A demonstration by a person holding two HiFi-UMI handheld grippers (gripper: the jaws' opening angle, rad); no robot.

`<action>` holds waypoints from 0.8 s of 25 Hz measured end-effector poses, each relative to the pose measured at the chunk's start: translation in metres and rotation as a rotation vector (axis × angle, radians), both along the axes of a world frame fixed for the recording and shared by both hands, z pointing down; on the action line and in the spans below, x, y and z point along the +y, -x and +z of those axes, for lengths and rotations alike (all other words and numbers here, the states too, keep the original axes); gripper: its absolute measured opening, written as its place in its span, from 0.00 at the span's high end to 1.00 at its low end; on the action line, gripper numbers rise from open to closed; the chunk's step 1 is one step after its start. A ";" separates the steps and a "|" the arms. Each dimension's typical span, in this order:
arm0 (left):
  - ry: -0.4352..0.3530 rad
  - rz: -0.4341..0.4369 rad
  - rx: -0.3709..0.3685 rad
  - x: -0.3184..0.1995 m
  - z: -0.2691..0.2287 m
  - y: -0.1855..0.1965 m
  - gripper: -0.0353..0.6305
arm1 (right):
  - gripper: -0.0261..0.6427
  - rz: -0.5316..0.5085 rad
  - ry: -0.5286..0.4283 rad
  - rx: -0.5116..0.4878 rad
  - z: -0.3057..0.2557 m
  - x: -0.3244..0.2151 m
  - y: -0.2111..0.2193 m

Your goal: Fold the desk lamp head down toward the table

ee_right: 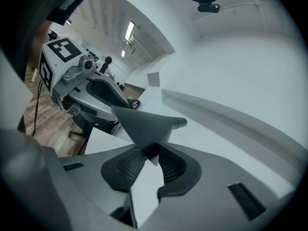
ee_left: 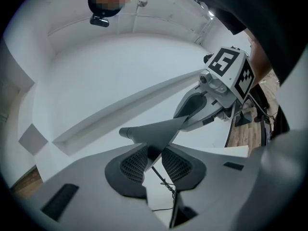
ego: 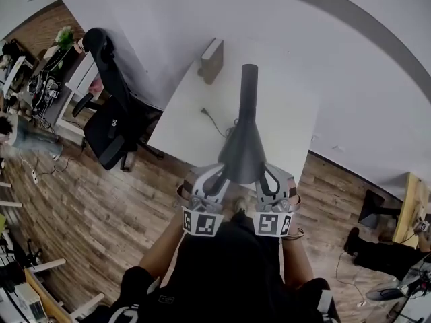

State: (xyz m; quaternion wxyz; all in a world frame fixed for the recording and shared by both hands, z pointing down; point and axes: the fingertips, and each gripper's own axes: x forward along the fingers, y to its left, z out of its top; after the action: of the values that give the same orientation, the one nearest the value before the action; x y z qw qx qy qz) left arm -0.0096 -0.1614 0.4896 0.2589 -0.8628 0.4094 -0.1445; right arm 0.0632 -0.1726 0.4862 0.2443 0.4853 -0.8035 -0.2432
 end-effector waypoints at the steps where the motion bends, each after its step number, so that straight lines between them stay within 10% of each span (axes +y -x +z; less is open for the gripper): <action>1: -0.003 -0.002 -0.007 -0.001 0.002 0.000 0.79 | 0.81 0.000 -0.003 0.004 0.002 -0.001 0.000; 20: -0.157 -0.061 -0.208 -0.019 0.048 -0.004 0.79 | 0.79 0.003 -0.131 0.189 0.046 -0.017 -0.004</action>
State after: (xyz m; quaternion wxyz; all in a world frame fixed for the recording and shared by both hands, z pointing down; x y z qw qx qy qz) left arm -0.0052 -0.1802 0.5373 0.3620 -0.8074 0.4165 -0.2086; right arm 0.0668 -0.1900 0.5325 0.2872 0.4763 -0.7585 -0.3396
